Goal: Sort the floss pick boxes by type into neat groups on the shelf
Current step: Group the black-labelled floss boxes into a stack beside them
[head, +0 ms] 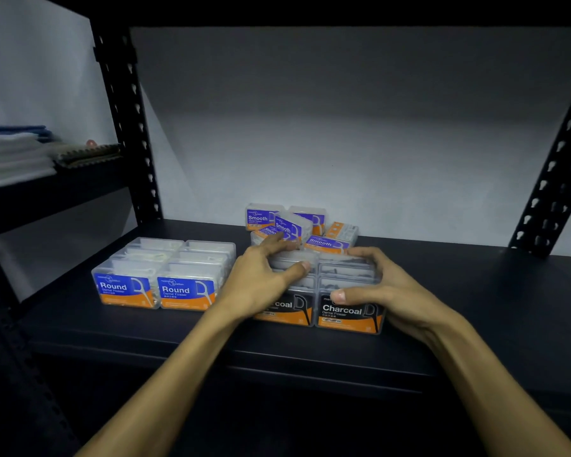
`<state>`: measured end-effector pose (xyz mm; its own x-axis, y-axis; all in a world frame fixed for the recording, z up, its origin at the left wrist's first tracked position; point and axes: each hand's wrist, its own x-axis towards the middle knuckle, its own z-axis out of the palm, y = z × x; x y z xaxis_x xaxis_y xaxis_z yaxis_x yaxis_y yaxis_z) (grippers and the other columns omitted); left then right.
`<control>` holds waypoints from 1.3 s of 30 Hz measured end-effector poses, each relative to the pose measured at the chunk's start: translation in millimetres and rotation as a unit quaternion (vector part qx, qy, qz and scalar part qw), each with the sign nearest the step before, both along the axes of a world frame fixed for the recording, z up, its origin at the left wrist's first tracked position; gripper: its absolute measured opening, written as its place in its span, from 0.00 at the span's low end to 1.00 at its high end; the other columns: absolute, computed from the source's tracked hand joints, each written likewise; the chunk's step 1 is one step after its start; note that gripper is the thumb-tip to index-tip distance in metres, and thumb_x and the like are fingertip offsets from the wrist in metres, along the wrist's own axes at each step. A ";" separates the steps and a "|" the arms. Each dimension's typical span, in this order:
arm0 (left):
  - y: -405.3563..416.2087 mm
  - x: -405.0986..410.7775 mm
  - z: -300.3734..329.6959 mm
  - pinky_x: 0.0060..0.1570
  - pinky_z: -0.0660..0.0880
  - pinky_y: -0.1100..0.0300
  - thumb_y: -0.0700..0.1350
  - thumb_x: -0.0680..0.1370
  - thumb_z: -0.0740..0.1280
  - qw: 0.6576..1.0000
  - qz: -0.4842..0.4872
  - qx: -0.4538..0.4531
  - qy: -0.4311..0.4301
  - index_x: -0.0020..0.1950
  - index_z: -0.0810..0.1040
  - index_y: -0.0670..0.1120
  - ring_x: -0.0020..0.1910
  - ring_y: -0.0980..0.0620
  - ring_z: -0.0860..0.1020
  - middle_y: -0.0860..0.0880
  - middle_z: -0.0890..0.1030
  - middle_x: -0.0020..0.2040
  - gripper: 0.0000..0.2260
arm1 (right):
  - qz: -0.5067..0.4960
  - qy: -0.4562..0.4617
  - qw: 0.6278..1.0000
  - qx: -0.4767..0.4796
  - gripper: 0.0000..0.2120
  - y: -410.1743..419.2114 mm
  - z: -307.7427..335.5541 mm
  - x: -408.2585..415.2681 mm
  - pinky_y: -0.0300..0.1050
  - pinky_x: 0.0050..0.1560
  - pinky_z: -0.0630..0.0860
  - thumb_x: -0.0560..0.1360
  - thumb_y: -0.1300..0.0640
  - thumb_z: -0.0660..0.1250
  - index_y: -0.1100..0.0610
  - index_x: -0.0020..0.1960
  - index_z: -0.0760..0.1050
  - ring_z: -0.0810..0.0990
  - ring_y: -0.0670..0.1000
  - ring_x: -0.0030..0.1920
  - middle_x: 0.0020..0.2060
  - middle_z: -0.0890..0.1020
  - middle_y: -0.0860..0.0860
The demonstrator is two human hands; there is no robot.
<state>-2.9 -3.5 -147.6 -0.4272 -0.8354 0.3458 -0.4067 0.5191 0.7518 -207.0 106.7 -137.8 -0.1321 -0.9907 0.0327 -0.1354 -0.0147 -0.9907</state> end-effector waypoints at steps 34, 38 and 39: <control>11.0 1.1 6.5 0.66 0.73 0.53 0.63 0.66 0.70 0.997 0.032 0.072 0.014 0.67 0.77 0.53 0.63 0.56 0.77 0.54 0.80 0.64 0.31 | -0.017 -0.075 0.997 0.020 0.42 3.6 6.8 8.5 0.54 0.57 0.82 0.54 0.65 0.82 0.54 0.65 0.73 0.86 0.56 0.54 0.59 0.82 0.55; 10.1 0.8 5.5 0.64 0.71 0.61 0.54 0.74 0.72 0.997 0.033 0.063 0.007 0.68 0.76 0.52 0.62 0.56 0.76 0.55 0.78 0.63 0.23 | -0.018 -0.051 0.999 0.010 0.41 5.7 8.7 10.2 0.55 0.58 0.82 0.53 0.64 0.83 0.54 0.64 0.74 0.86 0.55 0.53 0.58 0.83 0.55; 9.9 0.5 5.7 0.63 0.71 0.62 0.53 0.75 0.71 0.998 0.035 0.057 0.003 0.68 0.76 0.51 0.62 0.56 0.76 0.55 0.77 0.63 0.21 | -0.019 -0.042 0.999 0.007 0.40 5.8 9.1 10.3 0.55 0.58 0.82 0.53 0.64 0.83 0.54 0.63 0.74 0.86 0.55 0.53 0.58 0.83 0.56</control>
<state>-2.4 6.5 -141.8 -0.3640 -0.8974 0.2492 -0.4349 0.4004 0.8066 -196.6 112.4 -128.6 -0.1718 -0.9851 0.0059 -0.0510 0.0029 -0.9987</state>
